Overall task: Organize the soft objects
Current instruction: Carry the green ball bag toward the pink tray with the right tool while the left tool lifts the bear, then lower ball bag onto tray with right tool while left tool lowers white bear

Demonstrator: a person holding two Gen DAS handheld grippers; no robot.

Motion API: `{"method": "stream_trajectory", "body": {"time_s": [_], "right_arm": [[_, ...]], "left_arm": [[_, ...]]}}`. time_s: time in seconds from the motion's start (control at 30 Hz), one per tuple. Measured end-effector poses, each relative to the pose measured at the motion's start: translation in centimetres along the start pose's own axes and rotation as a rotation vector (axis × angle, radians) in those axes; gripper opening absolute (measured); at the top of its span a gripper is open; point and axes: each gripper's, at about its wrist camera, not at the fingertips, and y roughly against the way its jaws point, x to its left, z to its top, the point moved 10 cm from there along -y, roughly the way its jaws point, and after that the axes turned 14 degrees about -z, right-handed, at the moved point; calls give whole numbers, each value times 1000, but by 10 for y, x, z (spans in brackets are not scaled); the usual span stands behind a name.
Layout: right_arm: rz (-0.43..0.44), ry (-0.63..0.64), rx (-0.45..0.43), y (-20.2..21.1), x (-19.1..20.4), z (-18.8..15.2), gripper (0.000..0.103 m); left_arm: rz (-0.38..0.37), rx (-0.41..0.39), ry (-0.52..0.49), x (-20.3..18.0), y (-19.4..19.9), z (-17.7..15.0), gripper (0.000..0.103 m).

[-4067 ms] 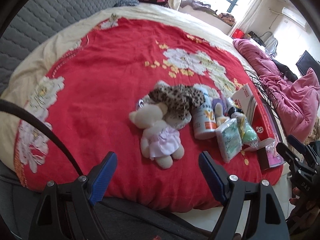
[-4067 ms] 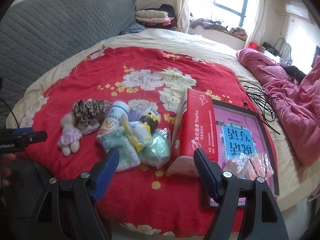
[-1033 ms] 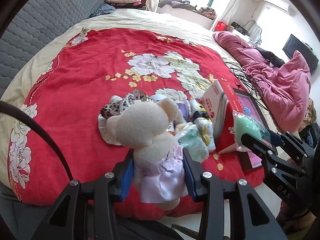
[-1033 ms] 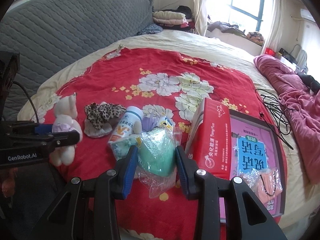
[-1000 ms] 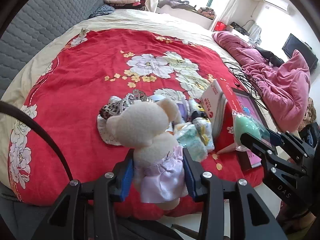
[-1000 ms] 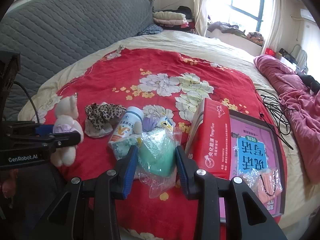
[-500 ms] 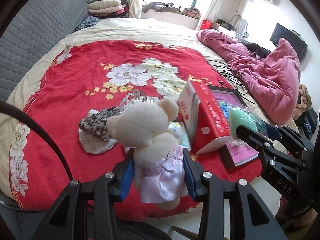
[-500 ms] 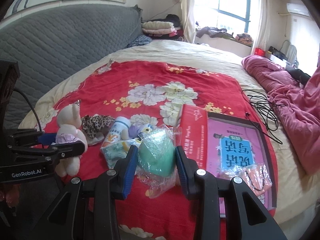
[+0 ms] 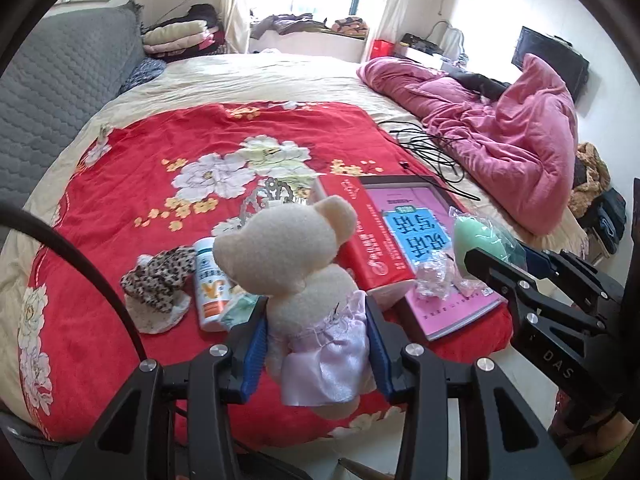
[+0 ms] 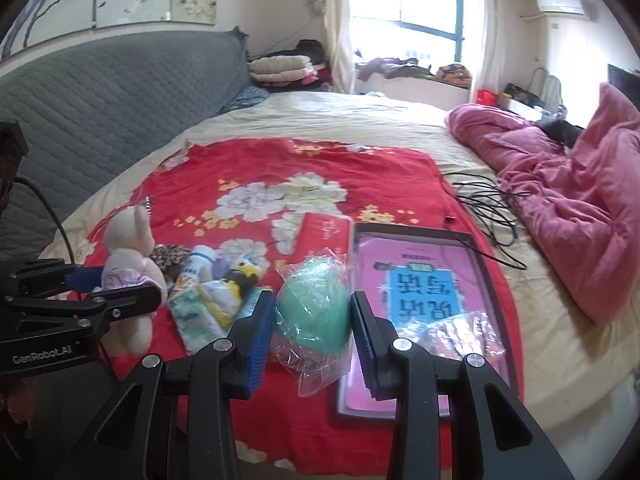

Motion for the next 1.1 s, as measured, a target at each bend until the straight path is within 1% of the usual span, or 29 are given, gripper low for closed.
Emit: {"method": "stream_trajectory", "body": {"time_s": [0.4,0.53,0.83,1.1], "right_arm": [[-40,-75,-9,6,-48,-5,39],[-56,-91,-9,6,-58,-8,39],[-96,-126,5,1,-82,-17,39],[-130,-171,34,-9,-106,-27,39]], "left_arm": [[-8,16,-67,-37,-15,7,44],[-15,21,-78,-48,-21,8,44],[-27,55,-118,-67,-42,5,44],[-47,77,-137,-81,-62,5,44]]}}
